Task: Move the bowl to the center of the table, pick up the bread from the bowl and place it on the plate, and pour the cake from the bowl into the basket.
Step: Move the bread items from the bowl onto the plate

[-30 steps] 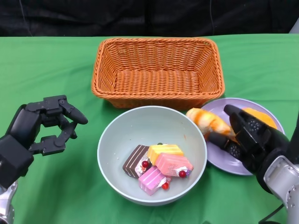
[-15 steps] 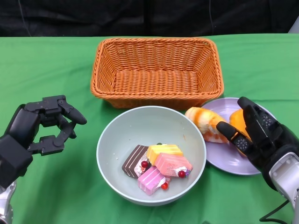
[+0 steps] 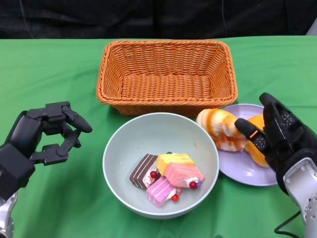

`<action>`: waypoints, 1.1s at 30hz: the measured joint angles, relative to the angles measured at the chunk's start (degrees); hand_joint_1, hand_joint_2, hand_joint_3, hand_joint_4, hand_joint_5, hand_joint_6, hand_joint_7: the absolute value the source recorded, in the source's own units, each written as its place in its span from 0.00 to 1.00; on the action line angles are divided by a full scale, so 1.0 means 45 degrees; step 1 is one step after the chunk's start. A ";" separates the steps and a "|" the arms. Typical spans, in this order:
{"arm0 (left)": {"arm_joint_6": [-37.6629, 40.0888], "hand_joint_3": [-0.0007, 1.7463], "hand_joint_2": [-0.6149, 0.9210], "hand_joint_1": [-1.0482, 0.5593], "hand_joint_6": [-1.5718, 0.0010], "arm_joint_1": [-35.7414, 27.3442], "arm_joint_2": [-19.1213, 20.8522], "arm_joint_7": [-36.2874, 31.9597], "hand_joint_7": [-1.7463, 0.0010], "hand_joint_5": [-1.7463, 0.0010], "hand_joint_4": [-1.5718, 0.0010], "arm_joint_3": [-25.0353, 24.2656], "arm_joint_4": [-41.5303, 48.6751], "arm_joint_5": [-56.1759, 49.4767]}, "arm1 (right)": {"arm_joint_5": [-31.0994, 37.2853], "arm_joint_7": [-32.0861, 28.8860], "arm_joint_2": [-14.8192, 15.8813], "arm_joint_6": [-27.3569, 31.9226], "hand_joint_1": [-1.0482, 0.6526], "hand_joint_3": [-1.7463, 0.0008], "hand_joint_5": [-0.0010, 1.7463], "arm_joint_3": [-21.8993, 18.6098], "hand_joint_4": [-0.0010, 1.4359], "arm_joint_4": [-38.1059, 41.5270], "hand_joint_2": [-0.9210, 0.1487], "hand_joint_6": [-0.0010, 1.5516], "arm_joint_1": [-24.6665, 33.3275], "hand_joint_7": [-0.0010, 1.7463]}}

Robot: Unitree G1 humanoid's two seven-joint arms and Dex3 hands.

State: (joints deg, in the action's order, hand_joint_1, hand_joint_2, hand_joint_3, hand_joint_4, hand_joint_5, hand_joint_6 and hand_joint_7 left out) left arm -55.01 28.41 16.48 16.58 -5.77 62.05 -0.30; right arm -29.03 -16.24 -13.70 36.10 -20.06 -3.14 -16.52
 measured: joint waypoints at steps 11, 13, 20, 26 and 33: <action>0.0000 0.51 0.81 0.68 0.44 0.0000 0.0014 0.0004 0.43 0.24 0.46 0.0002 0.0001 0.0002 | 0.0928 0.2719 0.0752 -0.1992 0.43 0.77 0.33 0.1577 0.42 0.0161 0.00 0.48 0.1134 0.00; 0.0001 0.52 0.80 0.67 0.44 0.0000 0.0018 0.0004 0.43 0.25 0.46 0.0003 0.0001 0.0002 | 0.1149 0.3481 0.0974 -0.2507 0.42 0.77 0.31 0.1932 0.40 0.0357 0.00 0.46 0.1259 0.00; 0.0024 0.51 0.81 0.68 0.44 0.0000 0.0051 0.0004 0.43 0.26 0.45 0.0007 0.0000 0.0000 | 0.2803 0.5228 0.2108 -0.4583 0.41 0.80 0.20 0.3258 0.27 0.1376 0.00 0.40 0.1381 0.00; 0.0023 0.51 0.81 0.68 0.44 0.0000 0.0083 0.0004 0.44 0.26 0.45 0.0008 0.0001 0.0001 | 0.4832 0.5496 0.2867 -0.6707 0.31 0.83 0.14 0.4200 0.26 0.2574 0.00 0.39 0.1341 0.01; 0.0015 0.50 0.82 0.68 0.44 0.0000 0.0106 0.0096 0.44 0.26 0.45 0.0007 0.0010 0.0025 | 0.6892 0.4834 0.3438 -0.9013 0.26 0.84 0.13 0.4858 0.30 0.4268 0.00 0.41 0.1271 0.01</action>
State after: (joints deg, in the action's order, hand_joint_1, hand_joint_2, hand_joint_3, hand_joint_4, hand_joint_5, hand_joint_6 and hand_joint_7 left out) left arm -54.95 28.41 16.95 17.01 -5.74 62.09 -0.19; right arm 1.98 5.52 1.77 -4.45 1.80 16.06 -10.80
